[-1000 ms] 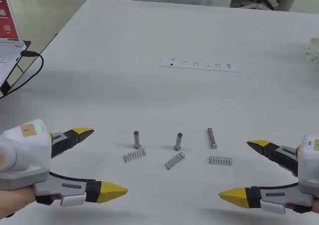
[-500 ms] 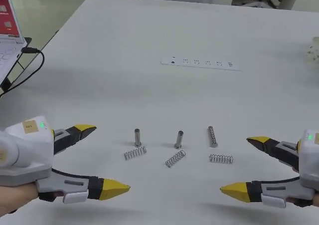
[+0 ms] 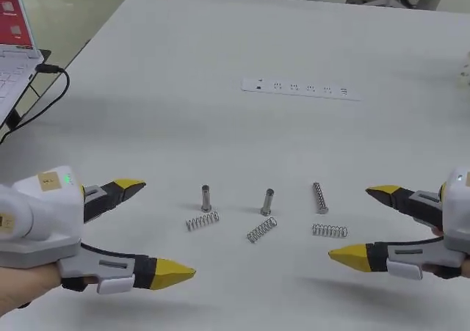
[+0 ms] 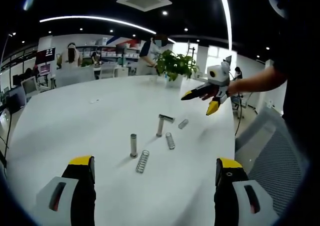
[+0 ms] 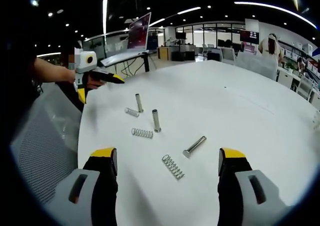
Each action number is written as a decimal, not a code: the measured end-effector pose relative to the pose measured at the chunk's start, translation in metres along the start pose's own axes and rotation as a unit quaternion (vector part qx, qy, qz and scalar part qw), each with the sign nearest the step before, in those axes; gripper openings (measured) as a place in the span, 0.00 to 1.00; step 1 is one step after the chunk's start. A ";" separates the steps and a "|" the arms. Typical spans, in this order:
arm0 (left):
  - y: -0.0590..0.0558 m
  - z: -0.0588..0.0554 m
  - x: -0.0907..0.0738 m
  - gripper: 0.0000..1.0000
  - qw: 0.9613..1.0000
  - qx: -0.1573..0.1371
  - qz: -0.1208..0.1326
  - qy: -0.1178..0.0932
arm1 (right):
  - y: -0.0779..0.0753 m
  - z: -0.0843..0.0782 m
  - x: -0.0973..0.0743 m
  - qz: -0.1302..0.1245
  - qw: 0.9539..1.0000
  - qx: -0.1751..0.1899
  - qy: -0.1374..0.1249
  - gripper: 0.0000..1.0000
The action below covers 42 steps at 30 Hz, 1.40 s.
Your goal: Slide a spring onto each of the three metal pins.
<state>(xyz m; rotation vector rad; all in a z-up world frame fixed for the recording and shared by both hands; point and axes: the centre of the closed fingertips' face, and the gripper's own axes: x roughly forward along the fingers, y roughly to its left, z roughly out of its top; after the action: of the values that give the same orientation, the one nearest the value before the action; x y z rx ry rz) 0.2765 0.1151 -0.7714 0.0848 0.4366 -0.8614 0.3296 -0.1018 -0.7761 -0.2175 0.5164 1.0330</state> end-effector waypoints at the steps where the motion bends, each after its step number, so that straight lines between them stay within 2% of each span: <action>1: 0.001 0.000 0.000 0.98 1.000 -0.001 0.000 0.001 | -0.004 0.003 0.002 -0.002 1.000 0.005 -0.001 0.83; 13: 0.005 -0.002 -0.002 0.98 1.000 -0.003 0.004 0.002 | -0.025 0.020 0.022 -0.007 0.999 0.015 0.027 0.68; 23: 0.006 -0.001 -0.003 0.98 1.000 -0.004 0.006 0.000 | -0.038 0.006 0.043 -0.011 0.995 0.038 0.088 0.53; 29: 0.006 0.001 -0.001 0.98 1.000 -0.002 0.004 -0.002 | -0.046 0.004 0.052 -0.017 0.993 0.055 0.106 0.49; 33: 0.006 0.001 0.000 0.98 1.000 0.000 0.003 -0.002 | -0.053 0.002 0.058 -0.024 0.990 0.084 0.114 0.45; 34: 0.006 0.001 0.000 0.98 1.000 0.002 0.002 -0.003 | -0.056 0.000 0.059 -0.032 0.988 0.091 0.122 0.43; 42: 0.006 0.001 0.000 0.98 1.000 0.003 0.001 -0.008 | -0.065 -0.010 0.069 -0.048 0.979 0.127 0.154 0.35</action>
<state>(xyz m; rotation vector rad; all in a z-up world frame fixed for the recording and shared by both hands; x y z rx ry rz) 0.2810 0.1189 -0.7714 0.0840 0.4195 -0.8606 0.4107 -0.0864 -0.8237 -0.1737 0.9038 0.8329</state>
